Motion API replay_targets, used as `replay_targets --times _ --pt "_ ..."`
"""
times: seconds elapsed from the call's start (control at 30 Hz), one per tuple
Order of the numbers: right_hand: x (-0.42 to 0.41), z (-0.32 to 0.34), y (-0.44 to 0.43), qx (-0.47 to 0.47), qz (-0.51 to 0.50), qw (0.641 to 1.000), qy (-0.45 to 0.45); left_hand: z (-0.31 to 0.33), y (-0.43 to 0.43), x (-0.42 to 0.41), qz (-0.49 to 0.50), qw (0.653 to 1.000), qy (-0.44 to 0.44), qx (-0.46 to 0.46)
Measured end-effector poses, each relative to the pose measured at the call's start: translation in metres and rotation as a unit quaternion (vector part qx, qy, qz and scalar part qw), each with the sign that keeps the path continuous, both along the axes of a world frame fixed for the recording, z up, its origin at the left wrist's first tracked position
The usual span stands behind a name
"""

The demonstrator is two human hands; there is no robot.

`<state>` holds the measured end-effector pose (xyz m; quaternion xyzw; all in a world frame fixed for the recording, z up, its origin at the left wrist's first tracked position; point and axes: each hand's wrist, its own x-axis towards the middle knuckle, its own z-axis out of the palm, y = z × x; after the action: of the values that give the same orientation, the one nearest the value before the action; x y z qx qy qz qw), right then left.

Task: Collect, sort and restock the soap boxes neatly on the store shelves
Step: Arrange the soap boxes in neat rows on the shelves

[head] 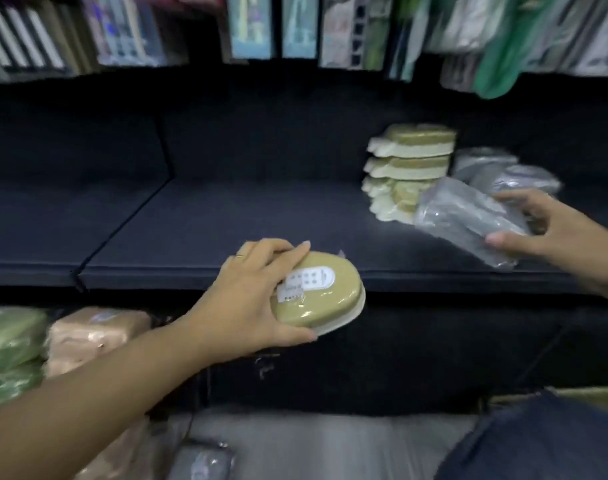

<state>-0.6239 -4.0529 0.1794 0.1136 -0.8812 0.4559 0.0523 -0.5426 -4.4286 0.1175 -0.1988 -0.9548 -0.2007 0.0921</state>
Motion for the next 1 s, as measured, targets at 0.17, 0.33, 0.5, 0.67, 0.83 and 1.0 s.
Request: replay_targets --times 0.17,0.33,0.5,0.67,0.83,1.0 --pt "-0.071 0.013 0.075 -0.020 -0.151 0.984 0.091 0.015 0.080 -0.084 -0.039 0.999 0.015 -0.014" --pt "-0.162 0.020 0.103 0.029 -0.199 0.975 0.096 0.006 0.123 -0.139 -0.070 0.997 -0.015 -0.028" --pt "-0.220 0.018 0.102 0.061 -0.200 0.976 0.063 -0.008 0.120 -0.157 -0.073 0.996 -0.050 -0.003" --pt "-0.250 0.014 0.103 0.056 -0.193 0.979 0.030 -0.026 0.104 -0.153 -0.025 0.999 0.003 0.045" --pt "-0.268 0.022 0.094 0.026 -0.157 0.987 0.003 -0.030 0.105 -0.154 -0.019 0.998 0.006 0.062" --pt "-0.274 0.024 0.101 0.000 -0.143 0.990 -0.015 -0.031 0.106 -0.154 0.018 0.997 -0.022 0.065"
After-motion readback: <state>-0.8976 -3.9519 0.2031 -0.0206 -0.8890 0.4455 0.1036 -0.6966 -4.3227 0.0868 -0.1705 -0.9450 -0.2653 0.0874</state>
